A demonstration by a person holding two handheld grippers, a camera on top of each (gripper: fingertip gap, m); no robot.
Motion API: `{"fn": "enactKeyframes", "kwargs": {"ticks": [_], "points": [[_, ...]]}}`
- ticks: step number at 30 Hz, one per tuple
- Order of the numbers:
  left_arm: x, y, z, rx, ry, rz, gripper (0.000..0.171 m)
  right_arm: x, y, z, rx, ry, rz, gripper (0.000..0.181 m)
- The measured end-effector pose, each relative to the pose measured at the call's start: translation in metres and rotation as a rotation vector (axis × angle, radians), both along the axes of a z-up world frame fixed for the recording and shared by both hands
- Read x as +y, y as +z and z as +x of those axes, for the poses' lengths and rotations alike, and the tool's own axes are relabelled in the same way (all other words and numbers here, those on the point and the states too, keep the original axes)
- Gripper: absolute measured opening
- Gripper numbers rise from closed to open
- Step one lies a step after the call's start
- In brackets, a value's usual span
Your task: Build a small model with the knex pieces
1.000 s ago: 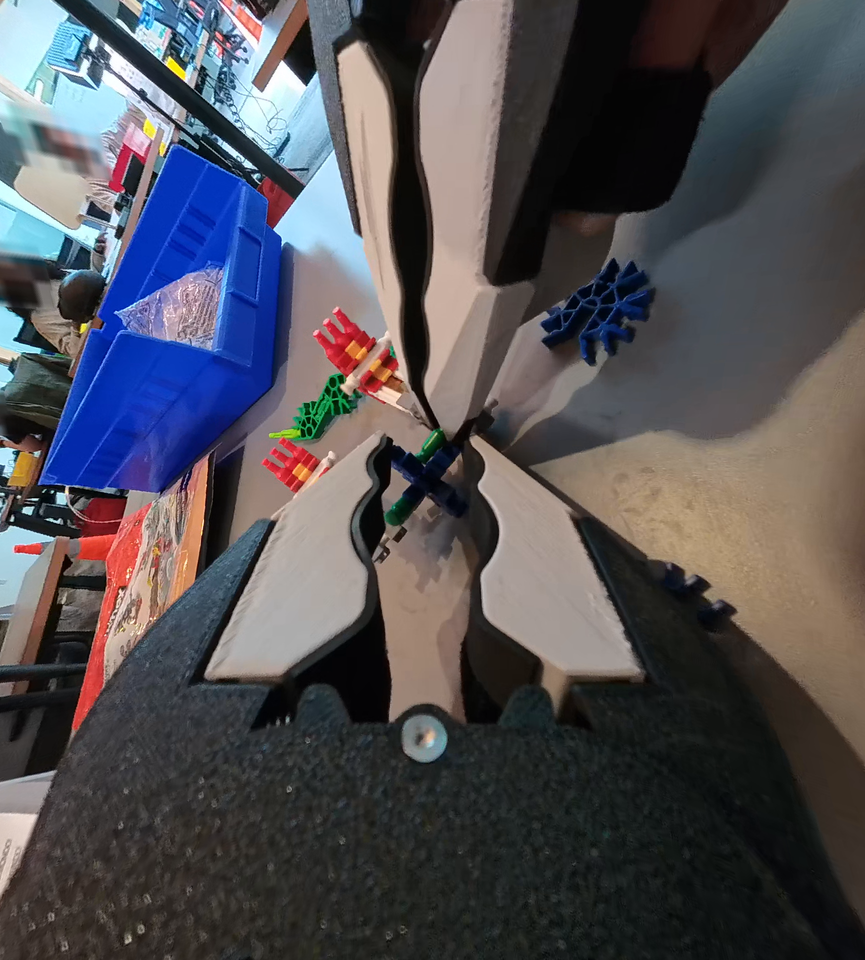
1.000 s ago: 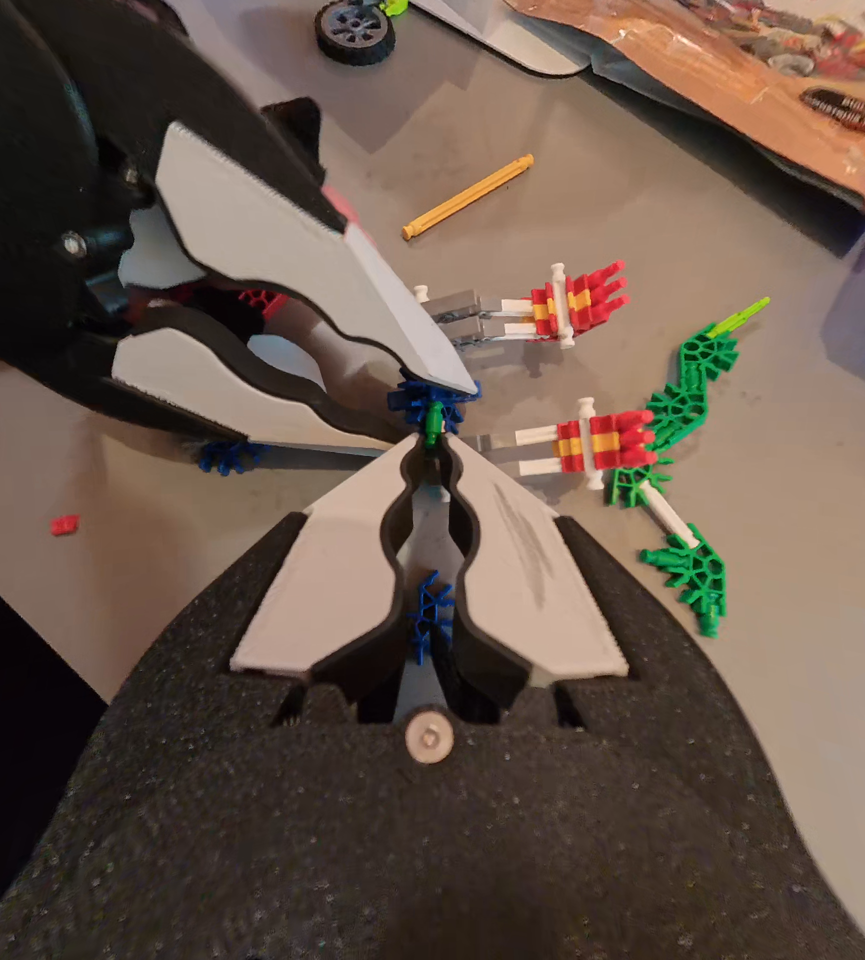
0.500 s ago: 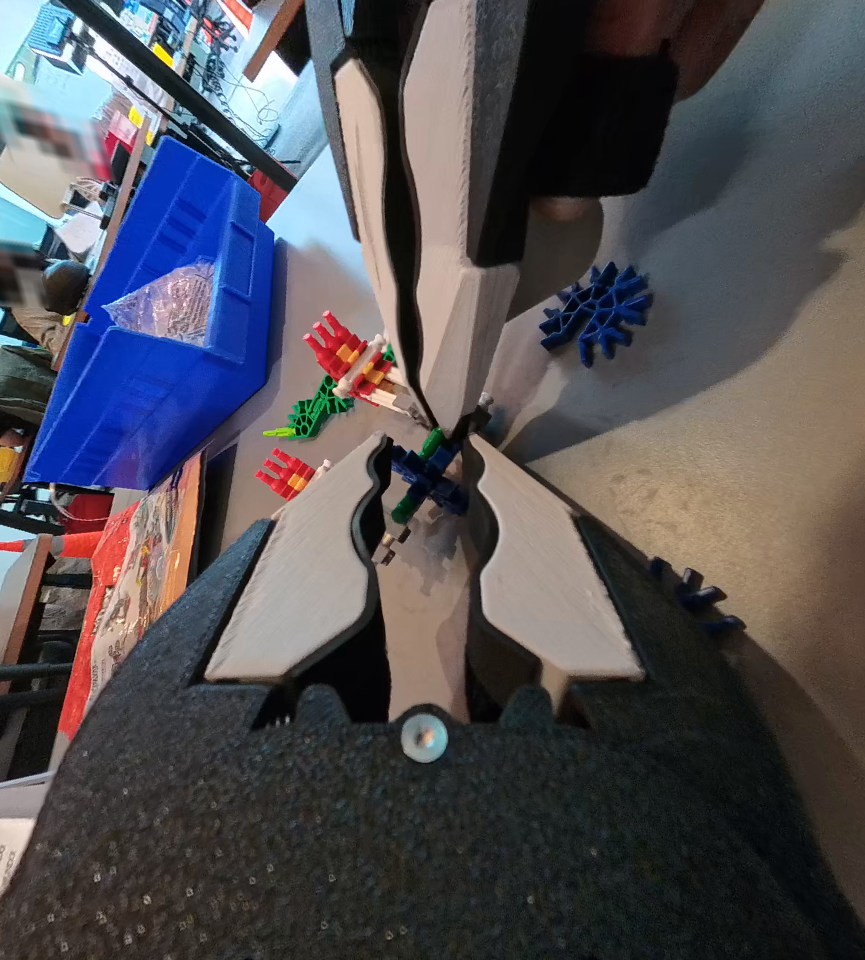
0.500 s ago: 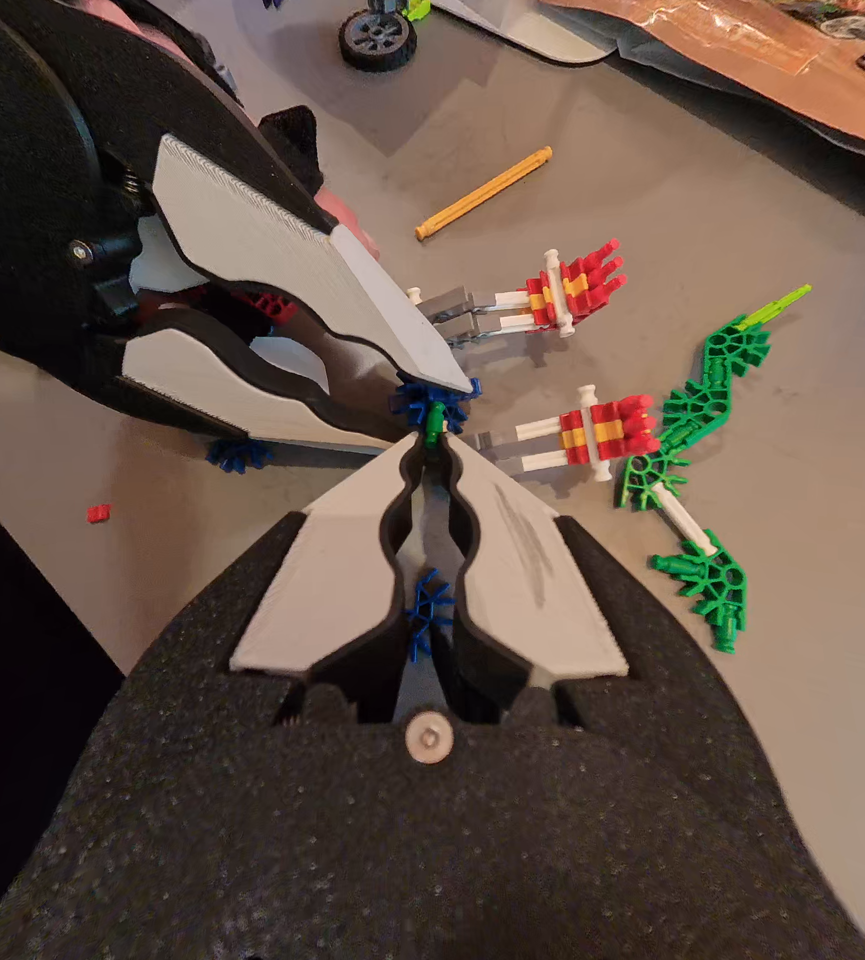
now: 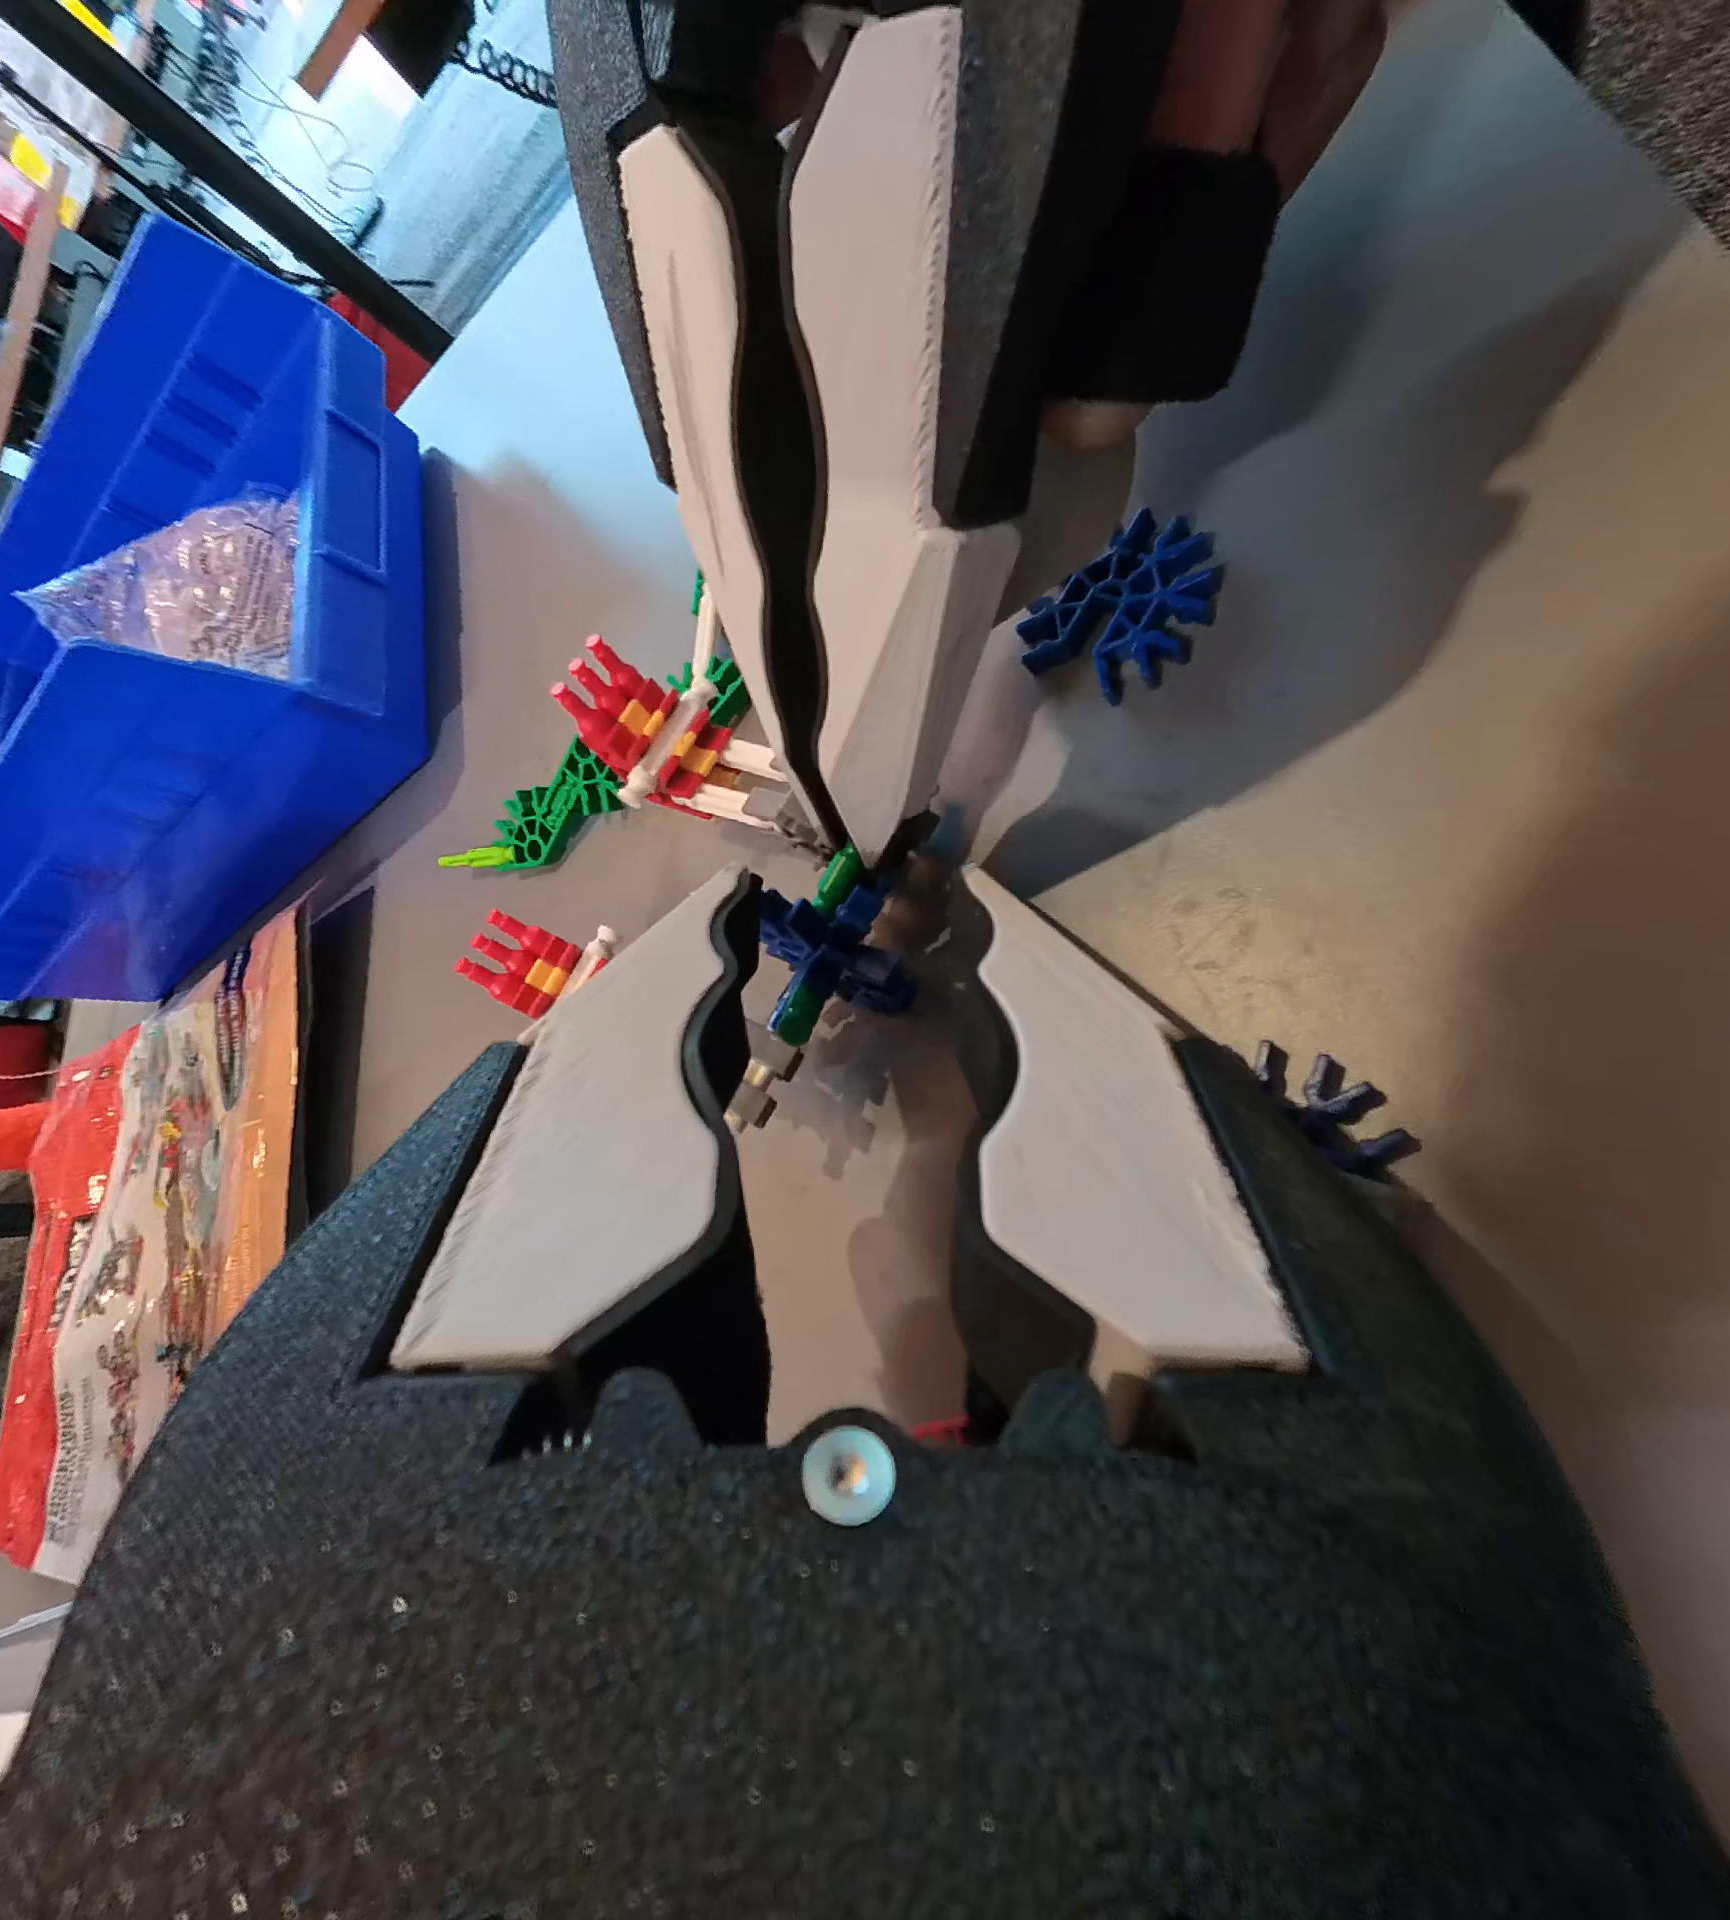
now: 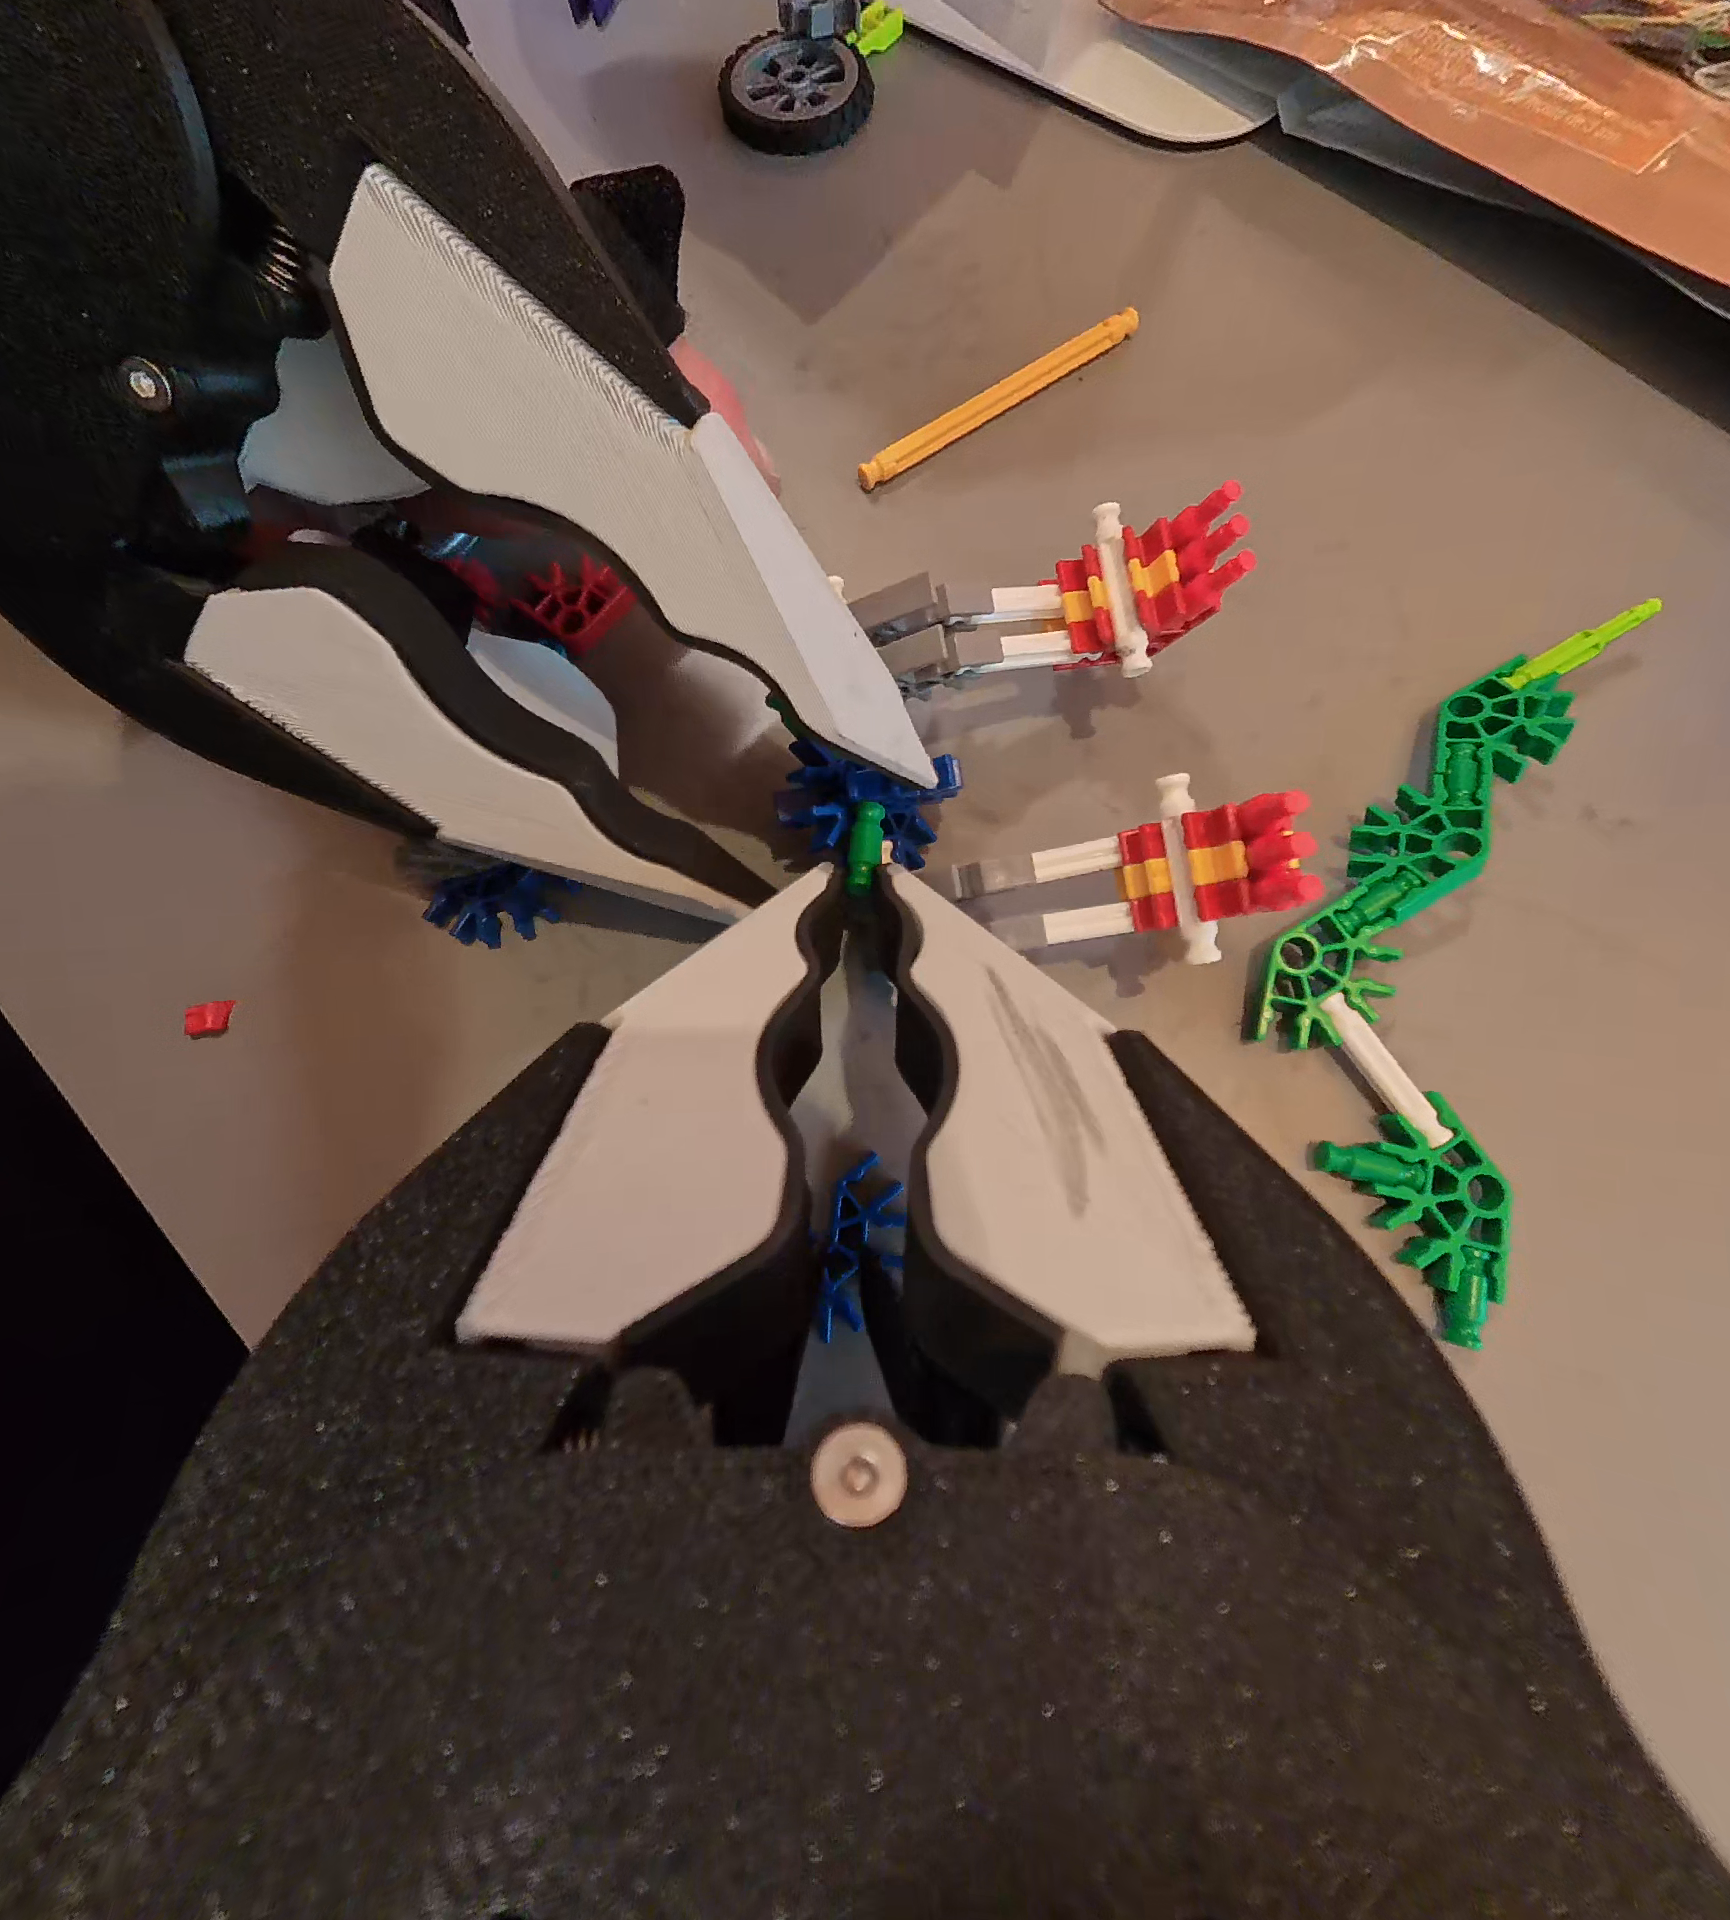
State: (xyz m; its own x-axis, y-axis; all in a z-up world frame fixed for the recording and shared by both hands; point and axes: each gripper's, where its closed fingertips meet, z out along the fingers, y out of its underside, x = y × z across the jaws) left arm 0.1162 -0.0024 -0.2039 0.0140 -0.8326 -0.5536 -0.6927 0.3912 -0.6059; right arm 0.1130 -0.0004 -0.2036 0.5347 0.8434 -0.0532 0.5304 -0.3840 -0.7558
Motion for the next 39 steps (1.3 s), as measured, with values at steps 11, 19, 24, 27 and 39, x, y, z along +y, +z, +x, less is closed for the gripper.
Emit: {"fn": "enactKeyframes", "kwargs": {"ticks": [11,19,24,27,39], "points": [[0.0025,0.0015,-0.0012,0.006,0.015,0.02,0.029,0.0001,-0.0002,-0.0013,0.004,0.0,-0.008,0.005],[0.0009,-0.0004,-0.0018,0.015,0.008,0.008,0.037,0.0005,-0.0003,-0.0018,0.011,0.004,-0.007,0.005],[0.0053,0.0028,-0.0037,0.012,0.019,0.037,0.024,-0.0007,-0.0005,-0.0032,0.002,0.006,-0.015,0.005],[0.0055,0.0028,-0.0038,0.018,0.023,0.048,0.024,-0.0008,-0.001,-0.0031,-0.012,0.006,-0.012,0.005],[0.0061,0.0026,-0.0031,0.033,0.04,0.065,0.024,-0.0012,-0.0014,-0.0019,-0.047,-0.056,-0.079,0.005]]}}
